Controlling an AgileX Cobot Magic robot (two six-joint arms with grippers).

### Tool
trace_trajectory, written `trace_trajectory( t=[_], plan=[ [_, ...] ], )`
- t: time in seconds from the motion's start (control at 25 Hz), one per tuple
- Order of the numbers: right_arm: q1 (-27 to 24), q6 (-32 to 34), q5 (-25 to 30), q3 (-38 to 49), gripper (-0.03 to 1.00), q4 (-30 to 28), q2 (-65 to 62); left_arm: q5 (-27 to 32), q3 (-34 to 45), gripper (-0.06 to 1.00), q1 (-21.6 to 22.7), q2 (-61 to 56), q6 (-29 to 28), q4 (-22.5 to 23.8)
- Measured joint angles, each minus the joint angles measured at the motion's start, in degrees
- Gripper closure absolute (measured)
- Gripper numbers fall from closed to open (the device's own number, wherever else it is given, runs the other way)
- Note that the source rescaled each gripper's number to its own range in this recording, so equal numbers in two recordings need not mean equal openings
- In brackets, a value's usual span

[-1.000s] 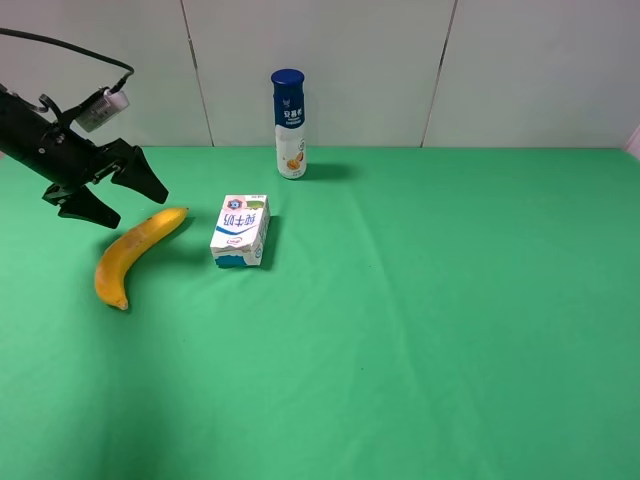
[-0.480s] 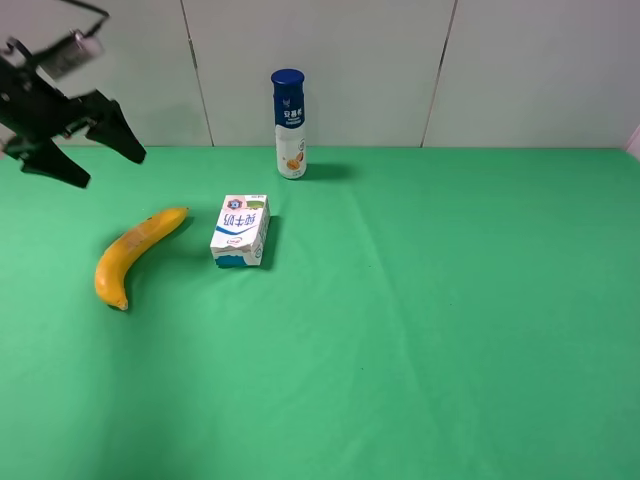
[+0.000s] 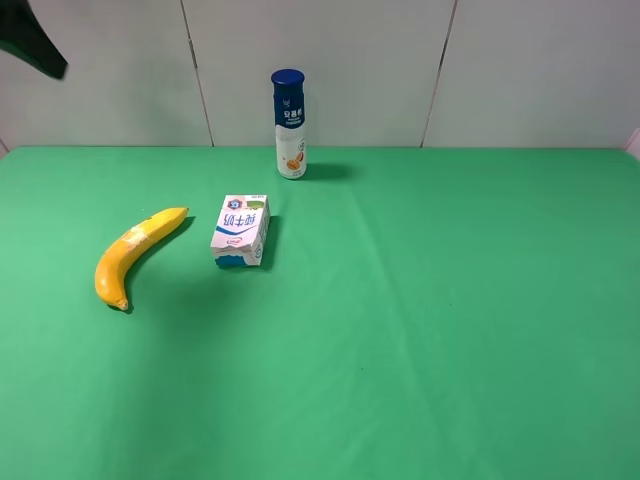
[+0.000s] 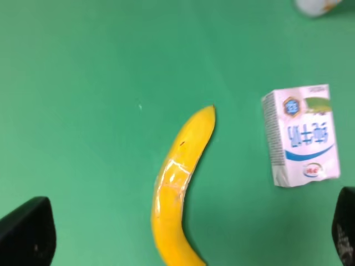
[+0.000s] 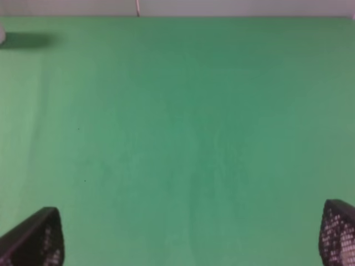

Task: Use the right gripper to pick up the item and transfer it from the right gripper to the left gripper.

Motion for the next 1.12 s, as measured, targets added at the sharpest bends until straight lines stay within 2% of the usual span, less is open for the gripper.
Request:
trace_trajectory(
  t=[0.24,0.56,0.88,1.04,1.12],
  plan=[
    [0.0,0.05,0.0,0.0,-0.03,0.0,0.0,0.68,3.89,-0.06,0.0,-12.35,-0.11,4.12],
    [0.0,0.05,0.0,0.0,-0.03,0.0,0.0,-0.01,23.29,-0.06,0.0,-32.77,-0.31,4.56],
    [0.0,0.05,0.0,0.0,-0.03,0.0,0.0,0.25,42.58,-0.06,0.0,-56.47,-4.49,4.59],
    [0.0,0.05,0.05,0.0,-0.03,0.0,0.0,3.58,47.23,-0.06,-2.1,-67.9,-5.61,5.01],
    [0.0,0.05,0.01,0.0,-0.03,0.0,0.0,6.68,47.99,-0.06,-3.11,-73.23,-5.9,7.35]
  ],
)
